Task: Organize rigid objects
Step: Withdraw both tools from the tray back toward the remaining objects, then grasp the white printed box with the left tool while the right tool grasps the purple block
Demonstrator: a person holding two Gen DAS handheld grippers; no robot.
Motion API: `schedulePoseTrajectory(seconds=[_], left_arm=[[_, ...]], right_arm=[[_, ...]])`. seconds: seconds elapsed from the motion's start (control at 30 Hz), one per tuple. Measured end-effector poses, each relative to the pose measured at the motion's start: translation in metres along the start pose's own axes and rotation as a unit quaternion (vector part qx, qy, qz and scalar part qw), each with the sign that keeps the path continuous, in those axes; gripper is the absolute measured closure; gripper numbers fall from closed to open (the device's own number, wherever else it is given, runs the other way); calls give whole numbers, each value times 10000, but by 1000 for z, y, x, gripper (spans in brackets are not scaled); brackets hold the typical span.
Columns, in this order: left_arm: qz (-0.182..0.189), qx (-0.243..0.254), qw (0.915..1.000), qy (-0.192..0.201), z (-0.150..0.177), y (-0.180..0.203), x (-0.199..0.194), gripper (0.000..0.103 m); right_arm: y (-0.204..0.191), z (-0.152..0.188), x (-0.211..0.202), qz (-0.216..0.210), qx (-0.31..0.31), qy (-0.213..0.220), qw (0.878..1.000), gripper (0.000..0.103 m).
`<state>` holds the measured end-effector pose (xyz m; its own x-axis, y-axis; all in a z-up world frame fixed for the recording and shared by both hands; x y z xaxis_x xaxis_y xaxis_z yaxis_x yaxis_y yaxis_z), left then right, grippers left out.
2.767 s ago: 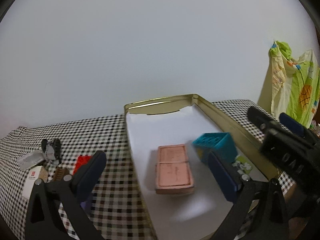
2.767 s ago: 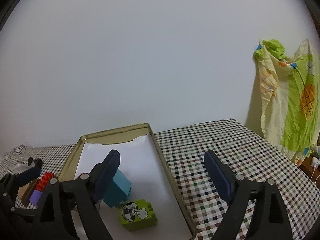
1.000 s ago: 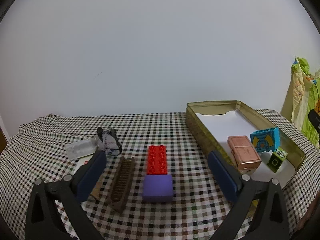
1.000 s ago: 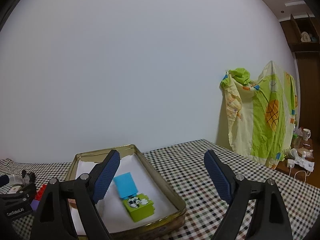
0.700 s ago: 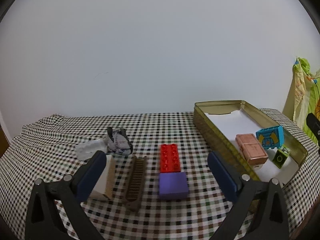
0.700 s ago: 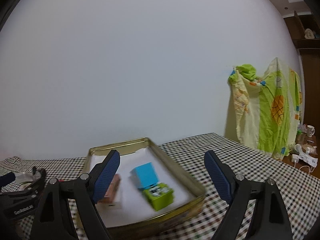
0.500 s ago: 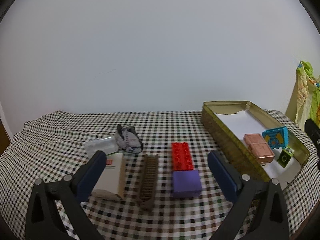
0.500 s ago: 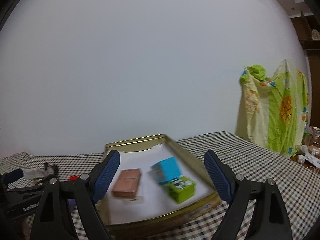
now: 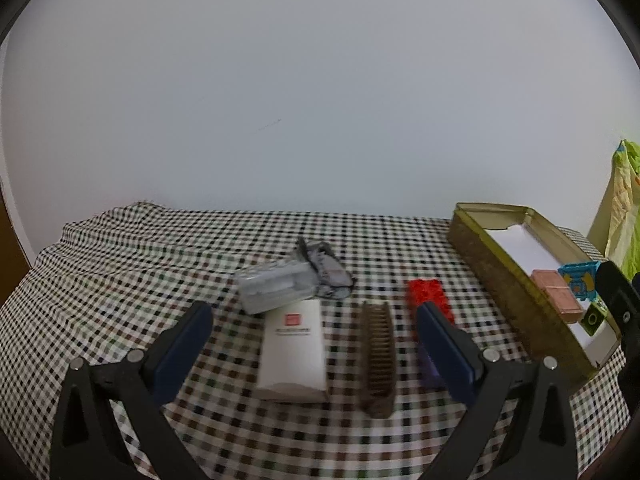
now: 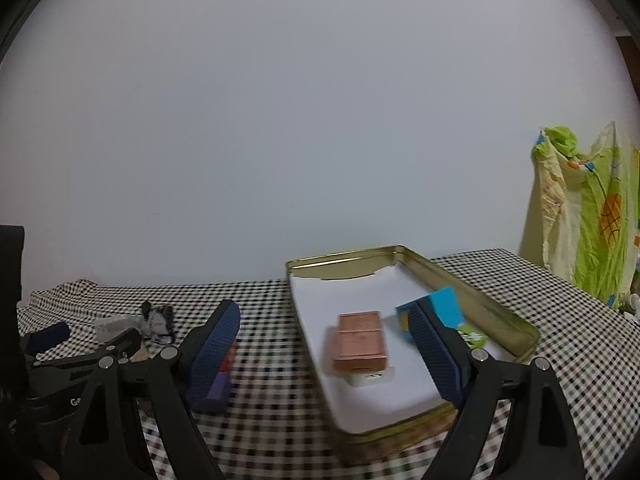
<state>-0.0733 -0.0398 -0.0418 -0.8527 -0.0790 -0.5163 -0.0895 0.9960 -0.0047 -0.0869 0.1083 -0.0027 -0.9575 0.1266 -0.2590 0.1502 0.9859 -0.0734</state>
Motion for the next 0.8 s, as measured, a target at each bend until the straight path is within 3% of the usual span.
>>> schedulePoseTrajectory(seconds=[0.33, 0.57, 0.8], left_arm=[[-143, -106, 9995, -254, 3, -47, 18, 1], [-324, -470, 9964, -621, 9, -85, 38, 1], [96, -26, 9971, -749, 16, -51, 36, 8]], right_arm=[[-35, 7, 13, -228, 73, -186, 9995, 15], [-36, 9, 13, -358, 156, -274, 9989, 15], [-26, 19, 20, -464, 494, -667, 9955, 15]])
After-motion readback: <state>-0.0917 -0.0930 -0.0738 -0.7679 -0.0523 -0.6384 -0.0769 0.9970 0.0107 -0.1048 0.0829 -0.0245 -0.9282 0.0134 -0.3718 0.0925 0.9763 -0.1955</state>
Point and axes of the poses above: each gripper's, at about its wrist camera, not at the fingertips, and x roughly the way its jaws point, y to its right, z to its underside, the point moved 9 cm from there along x, roughly the way its jaws point, and after that the axes turned 4 degrees about -z, right-handed, at the moved point
